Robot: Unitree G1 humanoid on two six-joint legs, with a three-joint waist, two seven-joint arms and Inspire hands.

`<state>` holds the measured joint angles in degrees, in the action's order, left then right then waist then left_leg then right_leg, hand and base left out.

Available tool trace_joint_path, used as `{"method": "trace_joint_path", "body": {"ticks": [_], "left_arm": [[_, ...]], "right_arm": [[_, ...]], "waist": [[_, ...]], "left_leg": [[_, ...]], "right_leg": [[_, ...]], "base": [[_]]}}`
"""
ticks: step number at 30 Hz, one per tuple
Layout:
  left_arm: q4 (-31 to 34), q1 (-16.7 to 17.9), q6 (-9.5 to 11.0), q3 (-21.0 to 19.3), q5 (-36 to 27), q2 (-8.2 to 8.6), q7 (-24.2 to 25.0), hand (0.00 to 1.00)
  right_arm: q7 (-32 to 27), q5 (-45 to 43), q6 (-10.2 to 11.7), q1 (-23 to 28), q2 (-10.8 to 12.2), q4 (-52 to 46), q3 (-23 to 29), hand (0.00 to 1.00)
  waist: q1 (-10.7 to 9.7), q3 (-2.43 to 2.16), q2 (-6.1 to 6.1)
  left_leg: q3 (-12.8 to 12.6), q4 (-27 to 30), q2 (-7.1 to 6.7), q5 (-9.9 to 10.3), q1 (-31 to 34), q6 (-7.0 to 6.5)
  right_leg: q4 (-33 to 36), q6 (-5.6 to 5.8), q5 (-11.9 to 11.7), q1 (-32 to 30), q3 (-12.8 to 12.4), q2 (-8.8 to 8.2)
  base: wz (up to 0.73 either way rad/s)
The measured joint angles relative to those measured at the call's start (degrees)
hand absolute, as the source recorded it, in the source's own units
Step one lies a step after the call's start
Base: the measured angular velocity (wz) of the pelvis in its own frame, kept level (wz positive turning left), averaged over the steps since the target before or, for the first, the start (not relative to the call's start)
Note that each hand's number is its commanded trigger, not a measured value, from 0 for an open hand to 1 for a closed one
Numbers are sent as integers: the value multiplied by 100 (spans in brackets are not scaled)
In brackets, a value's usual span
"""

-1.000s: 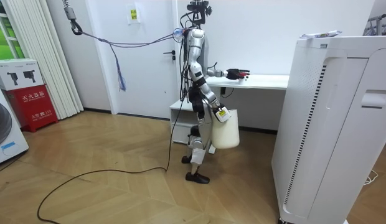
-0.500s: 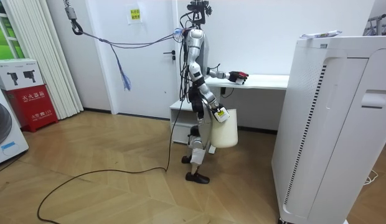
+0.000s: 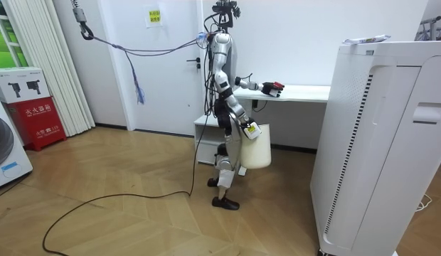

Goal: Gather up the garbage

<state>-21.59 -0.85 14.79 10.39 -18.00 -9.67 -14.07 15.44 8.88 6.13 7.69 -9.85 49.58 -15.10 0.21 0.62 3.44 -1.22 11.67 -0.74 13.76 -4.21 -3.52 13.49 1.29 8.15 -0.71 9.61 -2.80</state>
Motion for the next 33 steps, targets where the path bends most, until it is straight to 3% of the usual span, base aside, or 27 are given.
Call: {"method": "trace_joint_path", "body": {"ticks": [7,11,13,19,25,29,33], "left_arm": [[880,-7,-162,432,-455,-34,557,100],[1441,-155,-163,704,-830,-52,1101,100],[1548,-186,-162,842,-1076,-48,1331,100],[1543,-290,-166,1049,-1191,-27,1862,100],[1382,-363,-201,1288,-1303,0,2249,100],[775,-649,-202,1386,-1297,5,2347,100],[124,-858,-226,1427,-1295,43,2490,100]], "right_arm": [[-211,10,1,-442,10,389,3,100],[-404,35,8,-751,-108,464,3,100],[-444,33,9,-896,-182,610,3,100],[-647,36,11,-1417,-293,762,5,100],[-840,31,35,-1981,-337,1121,5,100],[-977,38,35,-2299,-345,1242,5,100],[-1170,34,37,-2578,-341,1270,4,100]], "waist": [[-13,1,-10],[-31,42,-106],[-37,40,-151],[-131,52,-185],[-149,128,-290],[-117,162,-340],[-48,211,-313]], "left_leg": [[-33,143,-2,-1,313,-2],[-50,261,-1,-1,557,-2],[-60,284,-2,-1,614,-2],[-191,411,5,-1,968,-2],[-260,577,1,-1,1269,-3],[-360,775,1,-1,1700,-3],[-543,969,5,0,2099,-5]], "right_leg": [[7,-4,-42,-265,-38,-6],[14,-10,-77,-476,-32,-45],[23,-13,-84,-536,-22,-60],[155,-36,-107,-914,-109,-63],[321,-46,-127,-1251,-174,-81],[578,-72,-143,-1753,-306,-94],[841,-106,-170,-2266,-457,-103]], "base": [[0],[-1],[0],[-8],[-4],[-15],[-21]]}}
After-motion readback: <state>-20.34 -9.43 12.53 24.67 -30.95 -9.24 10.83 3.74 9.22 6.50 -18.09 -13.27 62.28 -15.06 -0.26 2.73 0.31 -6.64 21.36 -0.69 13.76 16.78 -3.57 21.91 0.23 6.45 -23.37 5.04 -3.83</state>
